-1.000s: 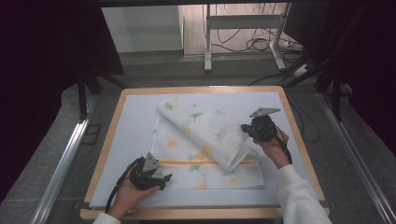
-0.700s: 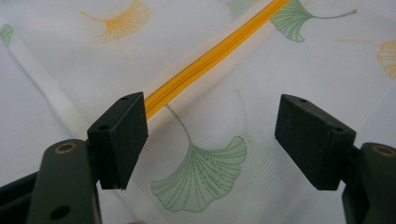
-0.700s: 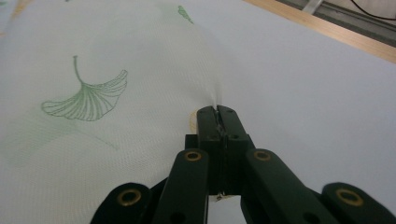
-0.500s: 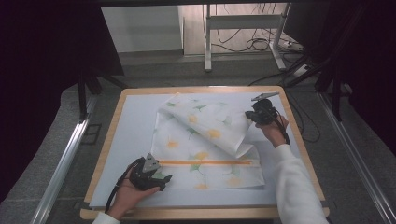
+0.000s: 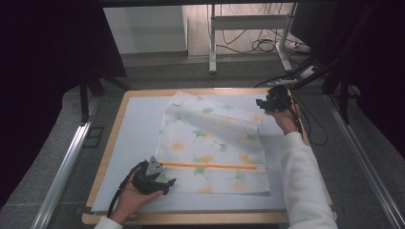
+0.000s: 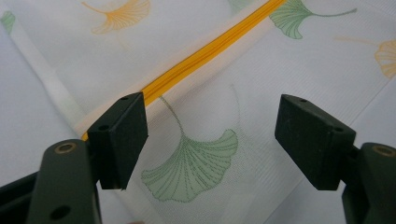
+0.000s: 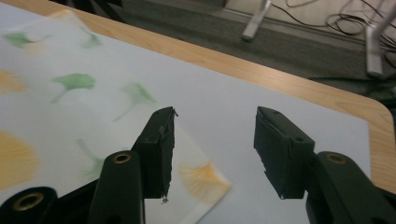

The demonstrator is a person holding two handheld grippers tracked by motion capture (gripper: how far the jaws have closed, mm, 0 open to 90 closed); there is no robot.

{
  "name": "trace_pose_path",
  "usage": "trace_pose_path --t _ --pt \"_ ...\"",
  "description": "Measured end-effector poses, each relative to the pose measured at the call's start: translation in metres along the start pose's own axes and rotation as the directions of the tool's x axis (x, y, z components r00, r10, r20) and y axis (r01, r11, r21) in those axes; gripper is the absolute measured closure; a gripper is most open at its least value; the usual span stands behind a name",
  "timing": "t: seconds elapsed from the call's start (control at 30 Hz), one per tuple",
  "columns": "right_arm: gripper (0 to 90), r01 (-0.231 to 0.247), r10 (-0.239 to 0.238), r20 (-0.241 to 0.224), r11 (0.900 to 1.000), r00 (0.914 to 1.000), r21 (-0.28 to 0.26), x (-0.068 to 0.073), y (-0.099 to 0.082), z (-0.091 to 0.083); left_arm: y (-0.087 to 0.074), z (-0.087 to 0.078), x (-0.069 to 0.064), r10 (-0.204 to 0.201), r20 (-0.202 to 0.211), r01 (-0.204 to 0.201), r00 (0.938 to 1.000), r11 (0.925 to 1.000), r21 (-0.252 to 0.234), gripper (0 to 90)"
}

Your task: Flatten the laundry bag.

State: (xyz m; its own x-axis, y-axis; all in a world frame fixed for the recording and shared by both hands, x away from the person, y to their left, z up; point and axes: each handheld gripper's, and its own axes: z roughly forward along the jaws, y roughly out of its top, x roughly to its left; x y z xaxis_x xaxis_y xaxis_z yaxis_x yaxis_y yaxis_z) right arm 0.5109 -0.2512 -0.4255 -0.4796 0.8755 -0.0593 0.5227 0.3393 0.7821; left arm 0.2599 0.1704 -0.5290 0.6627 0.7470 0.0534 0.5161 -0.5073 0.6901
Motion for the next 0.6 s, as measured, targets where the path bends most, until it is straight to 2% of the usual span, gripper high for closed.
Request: trace_pose_path --t 0.03,0.07,0.1,0.13,0.17,0.23,0.33,0.4,0.43,0.47,0.57,0.6 --pt "46.5 0.000 0.000 0.000 1.0000 1.0000 0.000 0.000 0.000 0.000 0.000 0.001 -0.001 0.002 0.001 -0.002 1.0000 1.0000 0.001 25.3" --pt "44.9 0.007 -0.008 -0.054 0.9998 0.9985 -0.021 0.009 -0.003 -0.017 0.000 0.001 -0.002 0.006 0.000 -0.006 1.0000 1.0000 0.005 25.3" --pt "44.9 0.007 -0.008 -0.054 0.9998 0.9985 -0.021 0.009 -0.003 -0.017 0.000 0.001 -0.002 0.006 0.000 -0.006 1.0000 1.0000 0.005 25.3" --pt "44.6 0.008 -0.011 -0.090 0.9994 0.9958 -0.033 0.020 -0.008 -0.033 0.000 0.000 -0.004 0.008 0.000 -0.008 1.0000 1.0000 -0.001 25.3" --pt "44.3 0.010 -0.014 -0.105 0.9993 0.9944 -0.037 0.024 -0.011 -0.039 0.000 0.000 -0.004 0.008 0.000 -0.008 1.0000 1.0000 -0.001 25.2" --pt "43.7 0.019 -0.025 -0.159 0.9990 0.9869 -0.042 0.037 -0.018 -0.053 0.001 -0.001 -0.004 0.007 -0.002 -0.007 1.0000 1.0000 -0.003 25.3" --pt "43.0 0.046 -0.053 -0.211 0.9982 0.9761 -0.038 0.055 -0.031 -0.072 0.000 -0.002 -0.002 0.002 -0.008 -0.002 1.0000 1.0000 -0.004 25.2" --pt "42.5 0.059 -0.068 -0.239 0.9971 0.9687 -0.047 0.066 -0.040 -0.083 -0.001 -0.004 0.000 -0.002 -0.011 0.002 0.9999 1.0000 -0.004 25.3" --pt "42.5 0.059 -0.068 -0.239 0.9971 0.9687 -0.047 0.066 -0.040 -0.083 -0.001 -0.004 0.000 -0.002 -0.011 0.002 0.9999 1.0000 -0.004 25.3" --pt "42.2 0.075 -0.086 -0.259 0.9958 0.9621 -0.052 0.077 -0.051 -0.094 -0.003 -0.005 0.001 -0.010 -0.016 0.010 0.9998 0.9999 -0.009 25.3" --pt "41.8 0.075 -0.088 -0.276 0.9956 0.9572 -0.056 0.084 -0.060 -0.100 -0.004 -0.006 0.003 -0.014 -0.020 0.014 0.9997 0.9998 -0.012 25.2" --pt "41.5 0.068 -0.083 -0.298 0.9959 0.9510 -0.060 0.092 -0.070 -0.105 -0.005 -0.008 0.004 -0.019 -0.022 0.019 0.9996 0.9998 -0.012 25.3"
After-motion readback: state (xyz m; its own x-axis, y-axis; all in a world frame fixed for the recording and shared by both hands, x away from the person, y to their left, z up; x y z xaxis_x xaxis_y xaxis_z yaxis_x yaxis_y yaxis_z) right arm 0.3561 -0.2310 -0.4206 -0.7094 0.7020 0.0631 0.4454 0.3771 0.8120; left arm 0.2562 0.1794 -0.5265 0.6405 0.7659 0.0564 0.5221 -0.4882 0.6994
